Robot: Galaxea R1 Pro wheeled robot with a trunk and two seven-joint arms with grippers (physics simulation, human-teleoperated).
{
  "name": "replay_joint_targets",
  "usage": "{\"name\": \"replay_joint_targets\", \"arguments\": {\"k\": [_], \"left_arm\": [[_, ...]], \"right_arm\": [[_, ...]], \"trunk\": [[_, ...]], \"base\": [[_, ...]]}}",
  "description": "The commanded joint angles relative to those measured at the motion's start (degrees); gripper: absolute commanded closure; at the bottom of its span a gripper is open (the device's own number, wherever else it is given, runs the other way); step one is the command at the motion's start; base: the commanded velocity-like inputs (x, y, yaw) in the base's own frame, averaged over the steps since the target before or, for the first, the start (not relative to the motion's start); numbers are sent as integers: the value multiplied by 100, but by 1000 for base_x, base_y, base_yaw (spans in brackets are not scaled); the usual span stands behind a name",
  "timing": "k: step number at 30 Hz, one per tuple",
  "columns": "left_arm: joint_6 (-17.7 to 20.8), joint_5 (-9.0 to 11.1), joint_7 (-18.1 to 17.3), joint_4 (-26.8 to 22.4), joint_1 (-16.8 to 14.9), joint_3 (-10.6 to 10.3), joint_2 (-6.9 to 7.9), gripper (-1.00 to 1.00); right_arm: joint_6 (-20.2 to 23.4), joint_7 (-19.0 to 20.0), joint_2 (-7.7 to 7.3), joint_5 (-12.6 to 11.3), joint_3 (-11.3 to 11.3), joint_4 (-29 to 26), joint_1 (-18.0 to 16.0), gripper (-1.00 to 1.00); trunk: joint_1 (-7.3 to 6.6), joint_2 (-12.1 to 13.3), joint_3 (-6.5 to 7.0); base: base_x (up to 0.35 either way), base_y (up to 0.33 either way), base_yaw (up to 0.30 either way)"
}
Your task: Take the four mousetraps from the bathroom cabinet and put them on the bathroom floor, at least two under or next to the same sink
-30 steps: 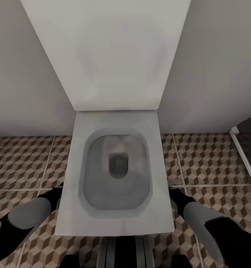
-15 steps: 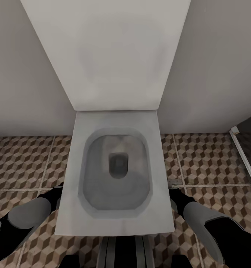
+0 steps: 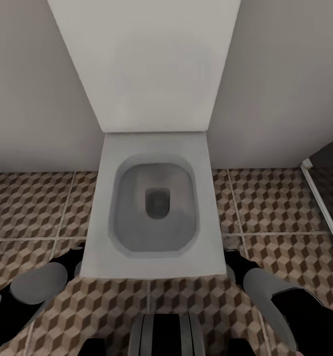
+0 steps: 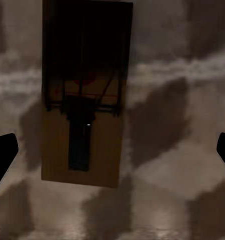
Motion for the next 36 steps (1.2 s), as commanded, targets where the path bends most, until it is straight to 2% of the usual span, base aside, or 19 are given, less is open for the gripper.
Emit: {"name": "replay_joint_targets", "arguments": {"k": [1,15,36], "left_arm": [[1,54,-24,5,0,-45,1,-100],[1,56,-24,5,0,-44,1,-100],[0,55,-24,4,0,-48,-6,-100]], "right_arm": [[33,-29,-1,-56,50,-12,0,-100],[28,-29,-1,-56,50,-14,0,-100],[28,-29,1,-56,56,-20,1,-100]], "trunk": [[-4,-1,-2],[-4,-1,-2],[-4,-1,-2]], "base": [[-313,0,0],[-287,0,0],[-22,0,0]]}}
